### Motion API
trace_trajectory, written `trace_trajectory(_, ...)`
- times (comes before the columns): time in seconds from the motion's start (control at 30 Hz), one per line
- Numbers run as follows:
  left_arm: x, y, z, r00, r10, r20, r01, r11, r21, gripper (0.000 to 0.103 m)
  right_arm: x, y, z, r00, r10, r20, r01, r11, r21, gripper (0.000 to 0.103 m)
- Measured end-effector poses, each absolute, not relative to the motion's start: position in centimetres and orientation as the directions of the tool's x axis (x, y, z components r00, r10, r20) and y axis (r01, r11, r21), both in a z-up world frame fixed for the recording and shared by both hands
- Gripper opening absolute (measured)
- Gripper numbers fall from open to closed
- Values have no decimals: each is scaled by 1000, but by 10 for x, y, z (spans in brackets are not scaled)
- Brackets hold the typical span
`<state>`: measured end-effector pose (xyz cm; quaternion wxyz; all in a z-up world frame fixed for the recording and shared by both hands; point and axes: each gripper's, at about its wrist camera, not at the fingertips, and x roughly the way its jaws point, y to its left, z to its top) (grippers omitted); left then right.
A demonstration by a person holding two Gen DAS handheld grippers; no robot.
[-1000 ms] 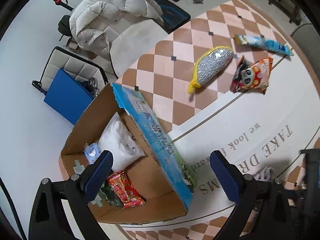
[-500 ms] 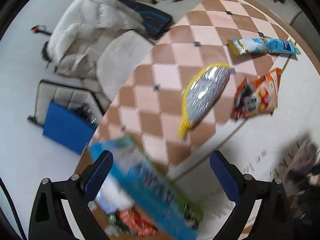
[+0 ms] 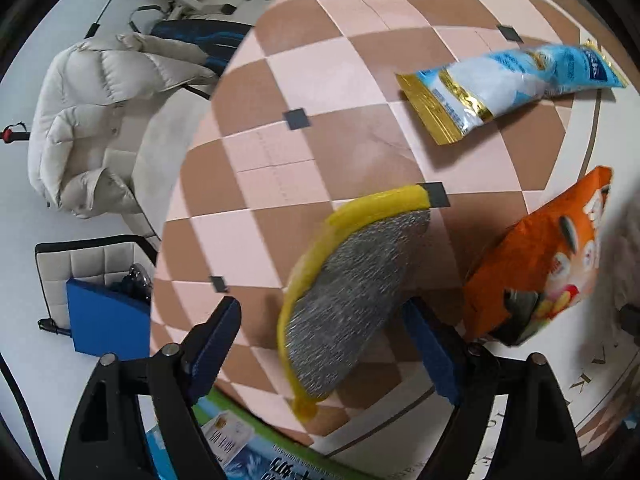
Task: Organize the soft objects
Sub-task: 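Carry the sponge and sock into the box and open both tools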
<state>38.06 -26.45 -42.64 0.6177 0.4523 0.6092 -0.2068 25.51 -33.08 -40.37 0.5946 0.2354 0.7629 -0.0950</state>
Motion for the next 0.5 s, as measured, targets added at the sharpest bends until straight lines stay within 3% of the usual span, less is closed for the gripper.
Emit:
trace_trajectory(0.03,380,-264,-425,161,276,-948,801,524,289,61,254,-331,-405,-175,244,-954,480,867,134,53)
trace_trajectory(0.07,383,-264,-423,146,260,-954,788,553,271,49,253,-330,-406,-172,234,-957,487,865,124,53)
trace_trajectory(0.17,385,-257,-421,106,241,-965,753,615,237,46,249,-331,-408,-156,234,-960,511,851,124,52)
trace_trajectory(0.27,390,-240,-416,30,188,-982,681,715,158,45,245,-324,-407,-149,229,-962,512,850,123,38)
trace_trajectory(0.5,370,-184,-363,11,13,-1000,418,908,16,45,235,-291,-361,-55,241,-969,465,865,189,37)
